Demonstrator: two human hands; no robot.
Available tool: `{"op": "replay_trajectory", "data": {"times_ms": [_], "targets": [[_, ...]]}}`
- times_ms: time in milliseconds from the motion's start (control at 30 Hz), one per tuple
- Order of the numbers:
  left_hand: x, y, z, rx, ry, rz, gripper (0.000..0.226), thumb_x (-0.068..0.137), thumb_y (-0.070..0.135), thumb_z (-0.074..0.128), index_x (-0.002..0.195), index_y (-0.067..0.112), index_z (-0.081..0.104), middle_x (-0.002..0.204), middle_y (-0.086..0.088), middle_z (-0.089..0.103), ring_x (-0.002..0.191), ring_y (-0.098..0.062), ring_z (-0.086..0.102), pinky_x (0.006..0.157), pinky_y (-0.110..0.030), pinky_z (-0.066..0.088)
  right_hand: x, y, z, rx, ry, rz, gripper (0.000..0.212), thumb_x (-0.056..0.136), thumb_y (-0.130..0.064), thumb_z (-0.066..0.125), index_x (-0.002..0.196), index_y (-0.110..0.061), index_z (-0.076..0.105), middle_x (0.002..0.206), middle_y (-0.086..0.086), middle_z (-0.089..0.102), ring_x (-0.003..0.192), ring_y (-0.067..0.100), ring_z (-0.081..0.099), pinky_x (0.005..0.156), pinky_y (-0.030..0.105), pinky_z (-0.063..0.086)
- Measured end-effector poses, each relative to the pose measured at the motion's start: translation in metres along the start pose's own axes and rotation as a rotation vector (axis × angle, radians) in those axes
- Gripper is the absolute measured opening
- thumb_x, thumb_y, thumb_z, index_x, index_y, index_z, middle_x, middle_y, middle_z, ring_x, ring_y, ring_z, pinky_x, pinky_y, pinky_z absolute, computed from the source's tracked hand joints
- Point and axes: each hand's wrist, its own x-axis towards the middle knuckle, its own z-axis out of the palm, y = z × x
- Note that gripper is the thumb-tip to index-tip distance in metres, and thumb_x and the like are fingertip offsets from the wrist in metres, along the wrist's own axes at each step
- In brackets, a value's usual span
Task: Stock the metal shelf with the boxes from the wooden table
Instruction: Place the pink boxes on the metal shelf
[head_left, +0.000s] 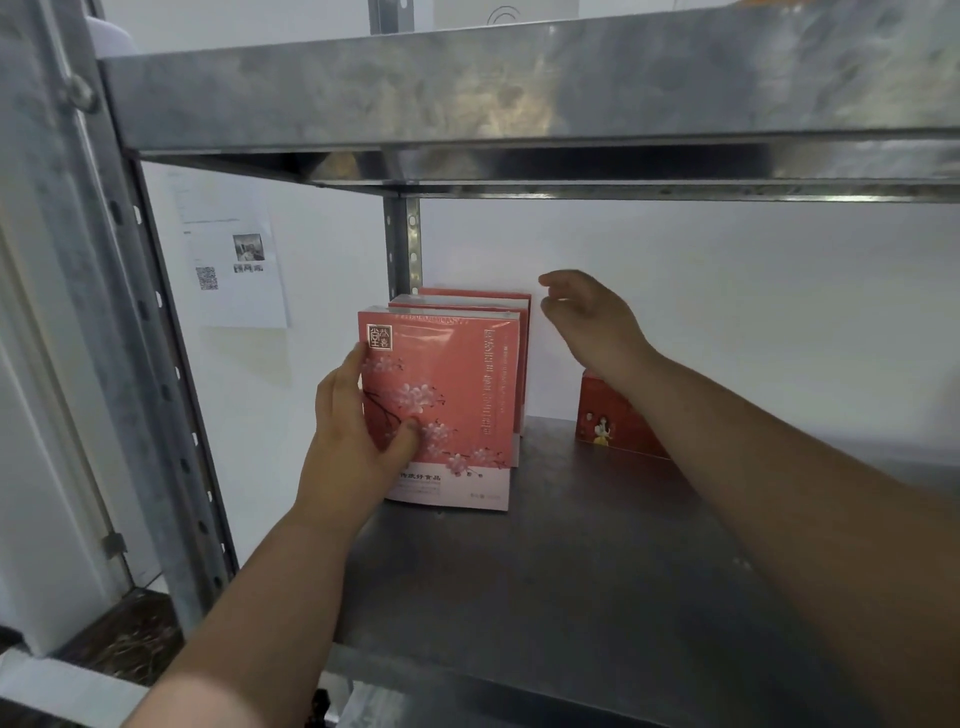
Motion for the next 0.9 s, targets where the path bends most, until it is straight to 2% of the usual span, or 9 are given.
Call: {"op": "replay_trajectory", "data": {"times_ms": [133,233,333,467,600,667,767,833,900], "targets": [[0.001,-0.001,0.000,-0.044,-0.005,-0.032,0.088,0.083,0.029,0.073,0.152,0.043,0.020,0.141,0.015,0.034,0.120,-0.012,0.053,0.091,-0.049,0.055,-0.039,-0.001,-0.003,-0.087,-0.188,-0.006,0.046,0.102,-0.035,0.054,0.147,-0.035,0.046,0.148,-0.006,0.051,0.130,0.013,0.052,0.096,0.027,0.041],[0.002,-0.001,0.000,-0.063,-0.014,-0.049,0.089,0.081,0.029,0.073,0.151,0.045,0.020,0.143,0.014,0.035,0.121,-0.015,0.054,0.090,-0.051,0.056,-0.060,-0.006,-0.002,-0.038,-0.214,0.061,0.047,0.102,-0.040,0.052,0.148,-0.035,0.044,0.146,-0.006,0.053,0.128,0.014,0.054,0.095,0.026,0.040],[0.001,0.004,-0.001,-0.048,-0.020,-0.040,0.089,0.080,0.028,0.074,0.151,0.043,0.022,0.141,0.011,0.037,0.121,-0.017,0.054,0.094,-0.051,0.054,-0.076,-0.012,0.005,-0.050,-0.240,0.065,0.046,0.101,-0.044,0.053,0.146,-0.034,0.047,0.140,-0.007,0.058,0.120,0.012,0.058,0.096,0.028,0.046],[-0.002,0.010,-0.005,-0.052,-0.012,-0.033,0.091,0.080,0.022,0.075,0.152,0.040,0.022,0.140,0.006,0.040,0.122,-0.014,0.051,0.100,-0.044,0.049,-0.094,-0.011,0.019,0.008,-0.196,0.054,0.051,0.096,-0.041,0.063,0.144,-0.036,0.049,0.124,-0.009,0.068,0.101,0.005,0.066,0.095,0.037,0.057],[-0.005,0.016,-0.007,-0.054,-0.041,-0.025,0.089,0.083,0.020,0.072,0.154,0.037,0.021,0.143,0.003,0.041,0.128,-0.007,0.042,0.102,-0.034,0.043,-0.106,-0.015,0.029,0.022,-0.141,0.059,0.054,0.097,-0.037,0.063,0.148,-0.035,0.047,0.127,-0.006,0.067,0.107,0.010,0.066,0.095,0.038,0.057],[-0.002,0.014,-0.008,-0.072,-0.061,-0.026,0.088,0.082,0.021,0.070,0.154,0.035,0.022,0.144,0.002,0.044,0.129,-0.005,0.042,0.104,-0.037,0.044,-0.110,-0.018,0.031,0.029,-0.122,0.080,0.055,0.096,-0.035,0.064,0.149,-0.036,0.046,0.128,-0.006,0.066,0.107,0.010,0.066,0.095,0.039,0.057],[-0.002,0.013,-0.008,-0.117,-0.088,-0.030,0.088,0.079,0.025,0.069,0.154,0.033,0.023,0.144,0.000,0.043,0.132,-0.014,0.045,0.106,-0.046,0.046,-0.115,-0.026,0.031,0.042,-0.114,0.133,0.059,0.095,-0.033,0.067,0.150,-0.036,0.044,0.127,-0.007,0.065,0.104,0.009,0.066,0.093,0.037,0.058],[-0.007,0.018,-0.008,-0.050,-0.036,-0.064,0.087,0.082,0.025,0.070,0.155,0.028,0.021,0.152,-0.006,0.031,0.140,-0.021,0.033,0.113,-0.043,0.036,-0.125,-0.033,0.026,0.018,-0.139,0.172,0.063,0.095,-0.033,0.067,0.152,-0.033,0.040,0.125,-0.008,0.059,0.104,0.009,0.063,0.093,0.029,0.054],[-0.014,0.025,-0.012,0.073,0.054,-0.014,0.080,0.085,0.026,0.070,0.152,0.018,0.027,0.151,-0.012,0.028,0.141,-0.028,0.023,0.111,-0.042,0.032,-0.143,-0.038,0.020,-0.058,-0.187,0.213,0.066,0.096,-0.031,0.065,0.154,-0.027,0.034,0.132,-0.003,0.056,0.112,0.014,0.060,0.097,0.030,0.051]]}}
